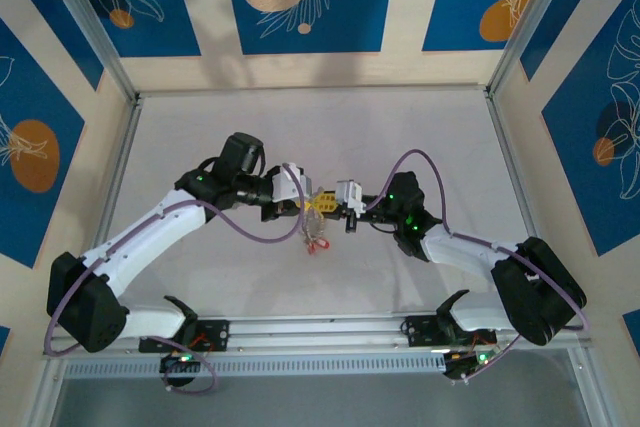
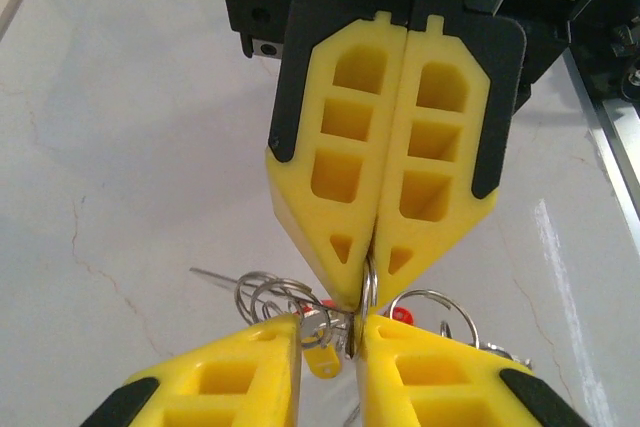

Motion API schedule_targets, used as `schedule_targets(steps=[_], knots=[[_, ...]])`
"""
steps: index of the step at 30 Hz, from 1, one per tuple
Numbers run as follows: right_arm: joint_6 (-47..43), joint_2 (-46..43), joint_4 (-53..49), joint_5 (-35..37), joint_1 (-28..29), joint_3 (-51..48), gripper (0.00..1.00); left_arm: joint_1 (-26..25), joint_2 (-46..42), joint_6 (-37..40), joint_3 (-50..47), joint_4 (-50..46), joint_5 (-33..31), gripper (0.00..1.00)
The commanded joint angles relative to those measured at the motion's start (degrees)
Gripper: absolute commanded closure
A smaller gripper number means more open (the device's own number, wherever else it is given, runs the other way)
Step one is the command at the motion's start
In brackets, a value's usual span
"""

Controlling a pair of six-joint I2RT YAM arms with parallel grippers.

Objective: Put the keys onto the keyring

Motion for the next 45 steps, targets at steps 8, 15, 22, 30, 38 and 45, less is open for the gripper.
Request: schedule_targets(steps=[8,15,22,30,38,45], knots=[[0.4,0.2,4.6,0.2,0.5,-0.1,1.0,0.0,-1.1,-0.8,-3.2,4.8,4.6,1.0],[-5.7,-1.3,-9.2,6.0,0.8,2.6,0.87,-1.1,-1.7,1.2,0.6,-2.6,-3.7,1.0],[-6.3,-0.3,-10.4,8.3,1.4,3.3,0.84,-3.1,0.7,1.5,5.0,-8.7,-8.9,1.0],[-6.5,-0.1,-9.5,8.5,1.9,3.6,0.84,-4.7,3.8,2.0,8.1,-12.3,-10.7,1.0],[-6.1,0.6,-9.6,7.9,2.2,3.7,1.0,-5.0,4.5,1.5,9.9,-13.2,-9.8,1.0],[-0.5,0.1,0.6,1.1,-0.1,0.6,1.0,-4.4,-0.7,4.2,3.1,-9.2,-9.1,0.77]])
